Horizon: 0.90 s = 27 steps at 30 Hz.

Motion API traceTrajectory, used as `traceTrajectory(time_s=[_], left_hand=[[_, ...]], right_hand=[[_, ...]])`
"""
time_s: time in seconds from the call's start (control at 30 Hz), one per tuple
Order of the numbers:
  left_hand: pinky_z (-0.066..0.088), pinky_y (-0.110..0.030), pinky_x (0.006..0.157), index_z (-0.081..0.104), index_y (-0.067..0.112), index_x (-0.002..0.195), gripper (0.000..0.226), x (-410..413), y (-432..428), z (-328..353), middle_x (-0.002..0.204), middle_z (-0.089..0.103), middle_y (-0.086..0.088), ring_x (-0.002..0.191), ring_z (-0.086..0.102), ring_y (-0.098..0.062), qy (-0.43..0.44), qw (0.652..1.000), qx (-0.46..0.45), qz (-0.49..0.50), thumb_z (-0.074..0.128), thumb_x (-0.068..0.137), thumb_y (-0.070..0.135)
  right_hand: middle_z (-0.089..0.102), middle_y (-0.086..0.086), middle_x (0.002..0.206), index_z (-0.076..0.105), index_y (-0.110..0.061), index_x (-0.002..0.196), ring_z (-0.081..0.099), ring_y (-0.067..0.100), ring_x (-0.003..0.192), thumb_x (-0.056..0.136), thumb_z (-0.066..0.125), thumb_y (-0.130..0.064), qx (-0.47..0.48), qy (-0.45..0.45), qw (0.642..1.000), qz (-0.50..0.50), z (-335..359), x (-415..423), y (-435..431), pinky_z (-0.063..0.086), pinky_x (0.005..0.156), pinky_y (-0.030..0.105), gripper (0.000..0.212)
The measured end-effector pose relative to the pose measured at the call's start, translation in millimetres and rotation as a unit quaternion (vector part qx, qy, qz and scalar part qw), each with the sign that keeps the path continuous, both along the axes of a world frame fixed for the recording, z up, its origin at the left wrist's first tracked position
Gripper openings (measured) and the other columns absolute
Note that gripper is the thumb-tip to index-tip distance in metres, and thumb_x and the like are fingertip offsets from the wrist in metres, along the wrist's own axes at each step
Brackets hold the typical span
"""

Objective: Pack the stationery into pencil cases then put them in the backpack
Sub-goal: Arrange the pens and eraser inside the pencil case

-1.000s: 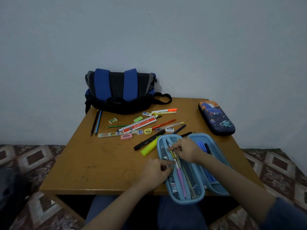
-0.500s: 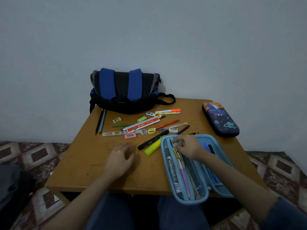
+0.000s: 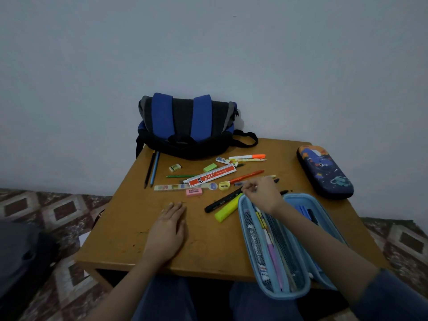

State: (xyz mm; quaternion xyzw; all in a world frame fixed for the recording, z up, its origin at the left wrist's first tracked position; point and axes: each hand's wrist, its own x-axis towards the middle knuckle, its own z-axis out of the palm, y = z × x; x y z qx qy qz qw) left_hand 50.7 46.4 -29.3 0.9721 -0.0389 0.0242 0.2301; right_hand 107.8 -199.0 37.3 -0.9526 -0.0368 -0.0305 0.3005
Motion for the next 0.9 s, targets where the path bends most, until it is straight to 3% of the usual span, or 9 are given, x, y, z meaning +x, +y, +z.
traceTrajectory(time_s=[0.13, 0.2, 0.33, 0.5, 0.63, 0.7, 0.77, 0.9], left_hand=[[0.006, -0.026, 0.116, 0.028, 0.021, 0.145, 0.047, 0, -1, 0, 0.154, 0.024, 0.007, 0.144, 0.012, -0.010, -0.013, 1.000, 0.005, 0.017, 0.033, 0.100, 0.028], [0.005, -0.028, 0.117, 0.025, 0.017, 0.146, 0.048, 0, -2, 1, 0.155, 0.020, 0.003, 0.144, 0.010, -0.013, -0.007, 0.999, -0.001, 0.047, 0.031, 0.100, 0.029], [0.005, -0.027, 0.116, 0.022, 0.016, 0.147, 0.050, 0, -2, 2, 0.156, 0.017, 0.003, 0.145, 0.007, -0.012, 0.001, 0.998, 0.003, 0.056, 0.028, 0.100, 0.031], [0.005, -0.027, 0.117, 0.020, 0.017, 0.148, 0.050, 0, -2, 3, 0.156, 0.015, 0.005, 0.145, 0.006, -0.011, 0.008, 0.998, 0.006, 0.054, 0.027, 0.101, 0.032], [0.006, -0.027, 0.118, 0.021, 0.018, 0.147, 0.050, 0, -2, 3, 0.156, 0.016, 0.005, 0.145, 0.007, -0.011, 0.008, 0.998, 0.007, 0.055, 0.028, 0.100, 0.031], [0.005, -0.027, 0.117, 0.021, 0.017, 0.147, 0.050, -1, -2, 3, 0.156, 0.017, 0.005, 0.144, 0.007, -0.011, 0.007, 0.998, 0.007, 0.056, 0.028, 0.100, 0.032], [0.006, -0.027, 0.117, 0.021, 0.018, 0.147, 0.050, 0, -2, 3, 0.156, 0.017, 0.005, 0.144, 0.007, -0.011, 0.005, 0.998, 0.003, 0.056, 0.028, 0.100, 0.032], [0.007, -0.027, 0.117, 0.022, 0.017, 0.147, 0.050, 0, -2, 2, 0.156, 0.018, 0.004, 0.144, 0.008, -0.012, 0.004, 0.999, -0.001, 0.052, 0.030, 0.100, 0.032]], right_hand=[[0.068, 0.004, 0.083, 0.072, -0.008, 0.082, 0.058, 0.011, 0.072, 0.086, 0.061, -0.010, -0.023, -0.012, 1.000, 0.000, 0, 14, 9, 0.048, 0.065, 0.024, 0.012], [0.068, 0.005, 0.082, 0.072, -0.008, 0.083, 0.057, 0.011, 0.068, 0.086, 0.060, -0.010, -0.031, -0.009, 0.999, 0.002, 0, 21, 15, 0.048, 0.060, 0.025, 0.013], [0.071, 0.007, 0.096, 0.072, -0.009, 0.099, 0.064, 0.019, 0.088, 0.085, 0.062, -0.012, -0.093, 0.005, 0.995, 0.023, -3, 35, 25, 0.053, 0.072, 0.030, 0.017], [0.060, 0.008, 0.124, 0.059, -0.016, 0.125, 0.056, 0.027, 0.111, 0.084, 0.062, -0.012, -0.169, -0.003, 0.985, 0.046, -16, 49, 42, 0.048, 0.084, 0.033, 0.041], [0.062, 0.009, 0.115, 0.065, -0.014, 0.112, 0.058, 0.027, 0.104, 0.084, 0.058, -0.010, -0.227, -0.011, 0.973, 0.029, -21, 54, 50, 0.045, 0.083, 0.033, 0.029], [0.063, 0.008, 0.111, 0.067, -0.012, 0.104, 0.058, 0.026, 0.100, 0.083, 0.060, -0.013, -0.221, -0.021, 0.975, 0.024, -23, 55, 48, 0.044, 0.081, 0.032, 0.022], [0.062, 0.009, 0.113, 0.065, -0.011, 0.109, 0.057, 0.026, 0.102, 0.084, 0.063, -0.016, -0.190, -0.025, 0.981, 0.028, -23, 54, 44, 0.044, 0.082, 0.033, 0.025], [0.064, 0.009, 0.111, 0.064, -0.006, 0.113, 0.060, 0.023, 0.100, 0.084, 0.066, -0.013, -0.071, -0.032, 0.997, 0.020, -14, 45, 33, 0.049, 0.081, 0.031, 0.030]])
